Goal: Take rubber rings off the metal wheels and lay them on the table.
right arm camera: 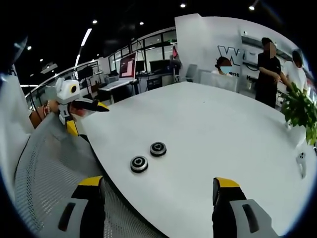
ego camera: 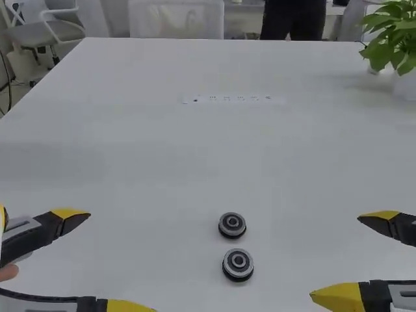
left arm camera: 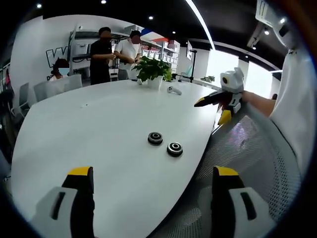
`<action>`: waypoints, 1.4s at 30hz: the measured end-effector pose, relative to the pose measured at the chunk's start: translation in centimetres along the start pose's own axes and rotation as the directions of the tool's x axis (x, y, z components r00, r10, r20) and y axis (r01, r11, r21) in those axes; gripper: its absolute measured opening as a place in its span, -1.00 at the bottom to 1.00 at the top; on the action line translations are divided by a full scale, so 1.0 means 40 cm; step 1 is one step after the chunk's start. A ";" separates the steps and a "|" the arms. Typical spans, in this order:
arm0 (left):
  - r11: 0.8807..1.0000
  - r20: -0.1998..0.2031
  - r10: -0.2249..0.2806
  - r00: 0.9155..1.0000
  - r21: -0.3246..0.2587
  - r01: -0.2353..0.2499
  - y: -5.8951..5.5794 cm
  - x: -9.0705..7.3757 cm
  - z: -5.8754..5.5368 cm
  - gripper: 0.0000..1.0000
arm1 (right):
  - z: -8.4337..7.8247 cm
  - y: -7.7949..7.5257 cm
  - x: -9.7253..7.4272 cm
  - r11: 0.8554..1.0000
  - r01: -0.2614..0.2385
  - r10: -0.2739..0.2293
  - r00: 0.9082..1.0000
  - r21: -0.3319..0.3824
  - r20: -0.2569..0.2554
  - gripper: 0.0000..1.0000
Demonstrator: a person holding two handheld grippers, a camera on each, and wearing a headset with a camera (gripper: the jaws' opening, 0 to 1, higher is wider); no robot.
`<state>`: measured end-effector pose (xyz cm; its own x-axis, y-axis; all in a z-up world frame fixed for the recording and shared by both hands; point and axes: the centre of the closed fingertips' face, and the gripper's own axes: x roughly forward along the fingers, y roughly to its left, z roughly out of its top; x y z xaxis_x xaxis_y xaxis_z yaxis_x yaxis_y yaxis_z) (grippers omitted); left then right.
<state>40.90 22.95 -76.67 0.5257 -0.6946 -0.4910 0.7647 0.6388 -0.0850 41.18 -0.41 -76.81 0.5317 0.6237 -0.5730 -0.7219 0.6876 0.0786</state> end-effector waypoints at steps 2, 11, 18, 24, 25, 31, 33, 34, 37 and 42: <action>1.000 0.006 -0.008 1.000 0.000 0.008 0.003 -0.001 0.011 0.98 | 0.013 -0.004 -0.005 1.000 -0.001 0.001 1.000 0.004 0.010 0.78; 0.998 0.075 -0.043 0.996 0.038 0.040 0.013 -0.003 0.101 0.96 | 0.079 -0.016 -0.013 1.000 -0.020 0.021 0.998 -0.018 0.064 0.68; 0.993 0.140 -0.073 0.987 0.101 0.059 0.021 0.001 0.198 0.97 | 0.152 -0.002 -0.010 0.998 -0.054 0.059 0.988 -0.036 0.141 0.69; 0.982 0.142 -0.087 0.986 0.179 0.061 0.031 0.012 0.255 0.98 | 0.207 -0.001 -0.008 0.993 -0.064 0.079 0.984 -0.096 0.162 0.67; 0.980 0.147 -0.093 0.985 0.189 0.064 0.032 0.014 0.269 0.98 | 0.220 -0.002 -0.008 0.992 -0.067 0.085 0.982 -0.105 0.170 0.67; 0.967 0.159 -0.121 0.980 0.244 0.080 0.036 0.027 0.324 0.98 | 0.272 0.005 0.003 0.983 -0.095 0.125 0.974 -0.158 0.188 0.63; 0.958 0.155 -0.131 0.979 0.276 0.085 0.034 0.036 0.337 0.98 | 0.282 0.011 0.009 0.978 -0.113 0.145 0.972 -0.176 0.184 0.62; 0.953 0.149 -0.140 0.979 0.290 0.092 0.033 0.042 0.344 0.98 | 0.287 0.013 0.014 0.975 -0.124 0.158 0.970 -0.185 0.182 0.62; 0.945 0.138 -0.154 0.978 0.310 0.105 0.029 0.056 0.358 0.98 | 0.296 0.017 0.026 0.970 -0.147 0.182 0.966 -0.192 0.183 0.61; 0.933 0.144 -0.194 0.971 0.334 0.137 0.017 0.093 0.383 0.97 | 0.300 0.020 0.061 0.963 -0.185 0.219 0.961 -0.196 0.169 0.57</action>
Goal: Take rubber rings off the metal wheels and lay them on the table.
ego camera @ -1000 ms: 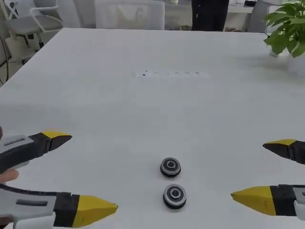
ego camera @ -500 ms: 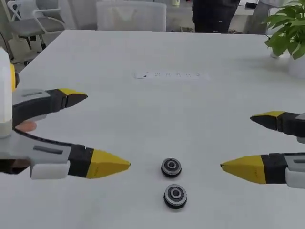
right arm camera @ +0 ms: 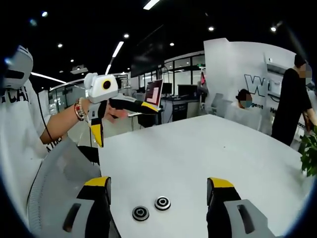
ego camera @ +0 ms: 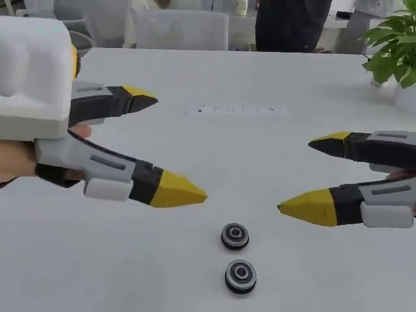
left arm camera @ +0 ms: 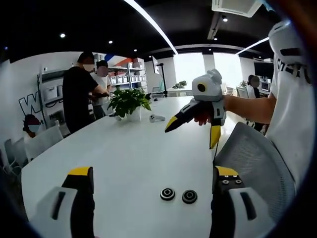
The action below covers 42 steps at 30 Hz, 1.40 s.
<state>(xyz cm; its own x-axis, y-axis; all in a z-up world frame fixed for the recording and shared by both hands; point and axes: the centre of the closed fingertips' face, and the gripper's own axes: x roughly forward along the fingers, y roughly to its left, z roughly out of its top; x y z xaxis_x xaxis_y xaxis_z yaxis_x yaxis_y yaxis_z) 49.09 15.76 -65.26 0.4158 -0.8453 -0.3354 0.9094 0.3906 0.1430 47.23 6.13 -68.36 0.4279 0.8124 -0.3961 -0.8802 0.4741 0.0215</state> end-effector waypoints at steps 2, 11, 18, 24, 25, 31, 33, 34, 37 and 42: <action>1.000 0.006 -0.016 1.000 0.008 0.016 -0.005 0.014 -0.003 0.95 | -0.008 0.004 0.009 1.000 -0.013 0.013 1.000 0.007 -0.008 0.58; 0.999 0.056 -0.047 0.997 0.012 0.046 -0.029 0.058 -0.028 0.85 | -0.075 0.029 0.040 0.996 -0.093 0.093 0.994 0.005 -0.057 0.53; 0.998 0.070 -0.065 0.995 -0.003 0.065 -0.060 0.087 -0.064 0.72 | -0.107 0.045 0.068 0.989 -0.145 0.144 0.987 -0.010 -0.064 0.42; 0.995 0.043 -0.101 0.994 0.004 0.101 -0.109 0.103 -0.107 0.59 | -0.143 0.055 0.078 0.986 -0.165 0.165 0.985 0.012 -0.058 0.29; 0.994 0.033 -0.109 0.994 0.003 0.109 -0.116 0.106 -0.116 0.58 | -0.149 0.057 0.078 0.986 -0.166 0.167 0.984 0.020 -0.057 0.27; 0.990 -0.011 -0.138 0.990 0.001 0.138 -0.151 0.123 -0.168 0.55 | -0.193 0.069 0.079 0.981 -0.183 0.187 0.980 0.063 -0.066 0.18; 0.990 -0.017 -0.140 0.990 0.003 0.140 -0.157 0.128 -0.179 0.53 | -0.208 0.072 0.078 0.980 -0.186 0.191 0.978 0.067 -0.084 0.17; 0.990 -0.020 -0.142 0.990 0.009 0.142 -0.158 0.130 -0.183 0.51 | -0.215 0.072 0.077 0.980 -0.185 0.191 0.977 0.069 -0.090 0.16; 0.991 -0.010 -0.137 0.991 -0.018 0.136 -0.159 0.138 -0.191 0.47 | -0.222 0.071 0.074 0.979 -0.188 0.194 0.977 0.078 -0.089 0.12; 0.989 -0.006 -0.144 0.990 -0.025 0.144 -0.176 0.156 -0.198 0.51 | -0.245 0.092 0.087 0.970 -0.226 0.235 0.967 0.092 -0.098 0.02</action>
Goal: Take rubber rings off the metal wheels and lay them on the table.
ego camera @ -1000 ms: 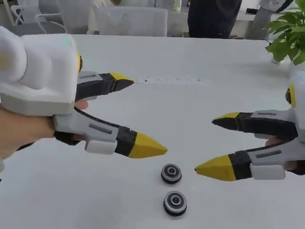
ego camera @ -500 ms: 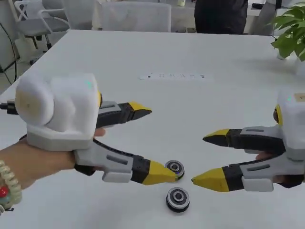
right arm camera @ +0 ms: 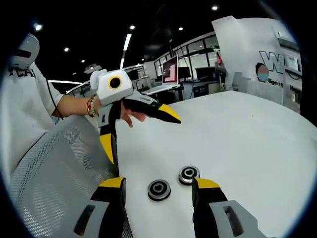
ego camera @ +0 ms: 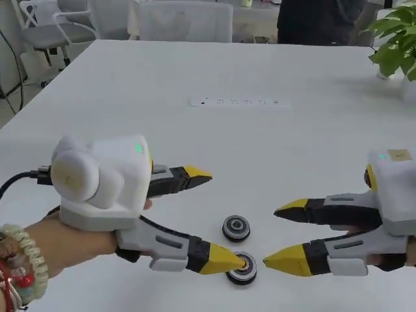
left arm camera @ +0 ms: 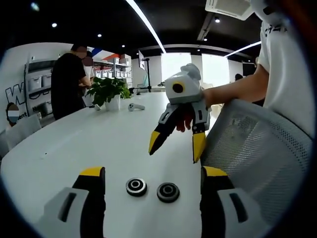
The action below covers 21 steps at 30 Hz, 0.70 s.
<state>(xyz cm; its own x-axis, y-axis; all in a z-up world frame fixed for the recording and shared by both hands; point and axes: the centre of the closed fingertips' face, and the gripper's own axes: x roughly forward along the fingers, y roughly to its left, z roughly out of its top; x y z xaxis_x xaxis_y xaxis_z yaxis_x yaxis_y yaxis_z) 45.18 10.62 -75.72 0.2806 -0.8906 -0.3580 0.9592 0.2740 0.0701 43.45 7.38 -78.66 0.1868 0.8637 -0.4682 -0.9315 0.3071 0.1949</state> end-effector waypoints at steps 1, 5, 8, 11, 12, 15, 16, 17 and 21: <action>1.000 0.001 -0.001 1.000 0.001 0.001 -0.002 0.004 -0.002 0.46 | -0.009 0.003 0.006 1.000 -0.007 0.007 1.000 -0.009 -0.014 -0.01; 1.000 -0.016 -0.026 1.000 -0.011 0.026 -0.012 0.024 -0.025 0.26 | -0.023 -0.002 0.019 1.000 -0.011 0.011 1.000 -0.010 -0.026 -0.09; 0.999 -0.039 -0.040 0.998 -0.005 0.040 -0.021 0.034 -0.040 0.06 | -0.057 -0.019 0.021 1.000 0.007 -0.008 0.997 -0.013 -0.078 -0.13; 0.999 -0.038 -0.048 0.998 -0.003 0.048 -0.030 0.043 -0.043 -0.02 | -0.066 -0.026 0.028 1.000 0.018 -0.018 0.997 -0.002 -0.076 -0.15; 0.999 -0.048 -0.053 0.997 0.003 0.053 -0.033 0.048 -0.047 -0.04 | -0.074 -0.024 0.036 1.000 0.010 -0.009 0.997 0.006 -0.081 -0.19; 0.999 -0.080 -0.048 0.996 0.010 0.049 -0.037 0.061 -0.065 -0.10 | -0.099 -0.009 0.059 1.000 -0.020 0.022 0.993 0.014 -0.112 -0.32; 0.999 -0.080 -0.050 0.996 0.010 0.051 -0.041 0.066 -0.069 -0.12 | -0.115 -0.004 0.067 1.000 -0.028 0.028 0.990 0.000 -0.140 -0.36; 0.998 -0.086 -0.063 0.994 0.008 0.064 -0.049 0.071 -0.076 -0.14 | -0.126 -0.003 0.070 0.999 -0.030 0.028 0.986 -0.012 -0.164 -0.39; 0.998 -0.097 -0.068 0.993 0.006 0.069 -0.062 0.087 -0.095 -0.41 | -0.146 0.000 0.086 1.000 -0.031 0.029 0.979 -0.006 -0.201 -0.43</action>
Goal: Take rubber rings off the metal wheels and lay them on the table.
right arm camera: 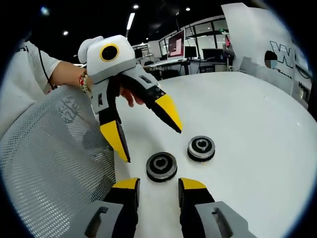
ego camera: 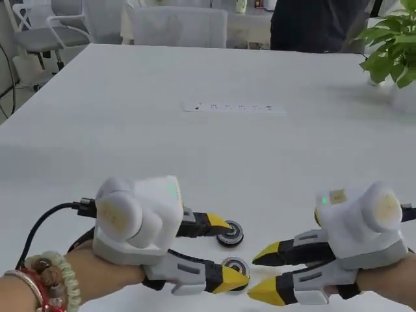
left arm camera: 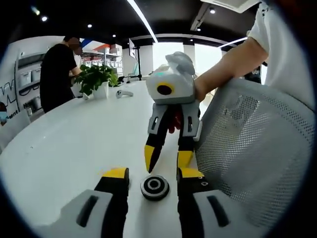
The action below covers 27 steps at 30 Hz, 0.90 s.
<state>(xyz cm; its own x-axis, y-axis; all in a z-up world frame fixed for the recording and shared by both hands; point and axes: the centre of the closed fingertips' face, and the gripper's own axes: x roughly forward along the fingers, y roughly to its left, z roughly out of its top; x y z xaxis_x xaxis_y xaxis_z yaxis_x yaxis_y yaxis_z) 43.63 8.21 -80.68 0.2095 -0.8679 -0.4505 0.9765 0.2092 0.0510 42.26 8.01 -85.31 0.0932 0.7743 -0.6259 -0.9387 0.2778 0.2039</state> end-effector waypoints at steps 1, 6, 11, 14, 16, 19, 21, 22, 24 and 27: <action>1.000 -0.001 -0.003 1.000 0.000 0.003 -0.003 0.004 -0.002 -0.46 | -0.001 0.001 0.000 1.000 -0.003 0.003 1.000 -0.001 0.000 -0.44; 1.000 -0.018 0.003 1.000 0.008 -0.003 -0.006 0.020 -0.015 -0.53 | 0.005 -0.004 -0.003 1.000 0.013 -0.013 1.000 -0.006 0.007 -0.50; 0.999 -0.089 0.026 0.996 0.038 -0.023 0.002 0.028 -0.059 -0.64 | 0.009 -0.005 0.000 1.000 0.019 -0.019 1.000 -0.016 0.009 -0.59; 0.999 -0.101 0.026 0.995 0.044 -0.022 0.000 0.030 -0.070 -0.66 | 0.010 -0.005 0.004 1.000 0.024 -0.024 1.000 -0.017 0.007 -0.59; 1.000 -0.095 0.018 0.995 0.024 -0.016 -0.002 0.029 -0.068 -0.72 | 0.009 -0.005 0.006 1.000 0.027 -0.026 1.000 -0.014 0.004 -0.59; 0.999 -0.093 0.022 0.995 0.046 -0.018 -0.001 0.029 -0.068 -0.76 | 0.010 -0.008 0.005 0.999 0.037 -0.037 0.999 -0.026 0.004 -0.64; 0.997 -0.098 0.024 0.995 0.078 -0.016 -0.004 0.033 -0.070 -0.85 | 0.010 -0.010 0.005 0.999 0.041 -0.041 0.999 -0.024 0.006 -0.66; 0.997 -0.091 0.019 0.996 0.074 -0.013 -0.005 0.029 -0.066 -0.85 | 0.011 -0.012 0.005 0.999 0.044 -0.044 0.999 -0.029 0.005 -0.66; 1.000 -0.083 0.024 0.996 0.001 -0.023 0.002 0.028 -0.067 -0.85 | 0.008 -0.014 0.006 0.998 0.051 -0.051 0.999 -0.039 0.000 -0.67; 1.000 -0.068 0.013 0.998 -0.017 -0.015 0.005 0.027 -0.068 -0.84 | 0.008 -0.014 0.007 0.996 0.058 -0.058 0.998 -0.069 -0.005 -0.69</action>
<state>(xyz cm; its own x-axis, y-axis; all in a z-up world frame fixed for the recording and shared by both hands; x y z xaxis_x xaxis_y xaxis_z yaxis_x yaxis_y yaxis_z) 43.93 8.54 -83.57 0.2187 -0.8325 -0.5091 0.9724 0.2296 0.0423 42.92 8.25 -85.35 0.1460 0.7537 -0.6408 -0.9524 0.2824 0.1152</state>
